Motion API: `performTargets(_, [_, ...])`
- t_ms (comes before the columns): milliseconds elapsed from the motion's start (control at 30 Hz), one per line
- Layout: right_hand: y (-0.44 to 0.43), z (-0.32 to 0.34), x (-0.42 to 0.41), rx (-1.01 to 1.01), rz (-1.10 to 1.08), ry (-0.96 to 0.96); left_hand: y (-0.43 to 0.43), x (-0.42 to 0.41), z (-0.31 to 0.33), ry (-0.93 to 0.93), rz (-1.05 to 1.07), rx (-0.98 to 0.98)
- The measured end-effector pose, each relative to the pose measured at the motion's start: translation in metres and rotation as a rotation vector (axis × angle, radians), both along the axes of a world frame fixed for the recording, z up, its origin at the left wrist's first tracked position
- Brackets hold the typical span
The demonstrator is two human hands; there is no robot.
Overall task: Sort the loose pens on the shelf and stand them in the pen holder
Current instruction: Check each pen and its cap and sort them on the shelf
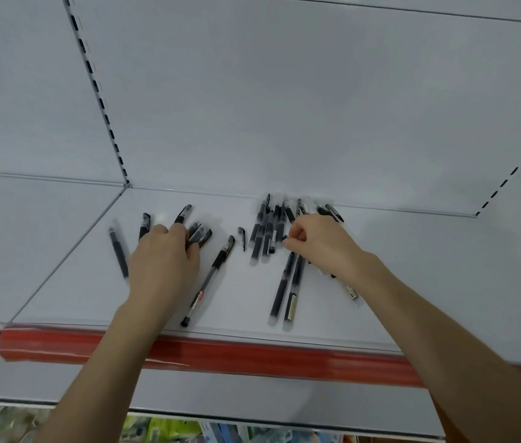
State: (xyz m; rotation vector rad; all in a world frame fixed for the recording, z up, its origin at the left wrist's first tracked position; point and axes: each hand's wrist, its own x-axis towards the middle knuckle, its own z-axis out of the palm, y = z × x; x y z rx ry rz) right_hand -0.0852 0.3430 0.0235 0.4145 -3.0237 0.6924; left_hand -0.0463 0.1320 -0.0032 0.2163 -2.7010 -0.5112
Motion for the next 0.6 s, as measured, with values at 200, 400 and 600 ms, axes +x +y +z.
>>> performTargets(200, [-0.009, -0.001, -0.014, 0.162, -0.042, -0.099, 0.024, -0.003, 0.007, -0.028, -0.202, 0.037])
performTargets(400, [0.018, 0.008, -0.011, -0.22, -0.146, 0.012, 0.05, -0.001, 0.005, -0.097, -0.365, -0.02])
performTargets(600, [0.072, 0.013, -0.005, -0.497, -0.36, 0.128, 0.077, -0.003, 0.011, -0.099, -0.504, -0.012])
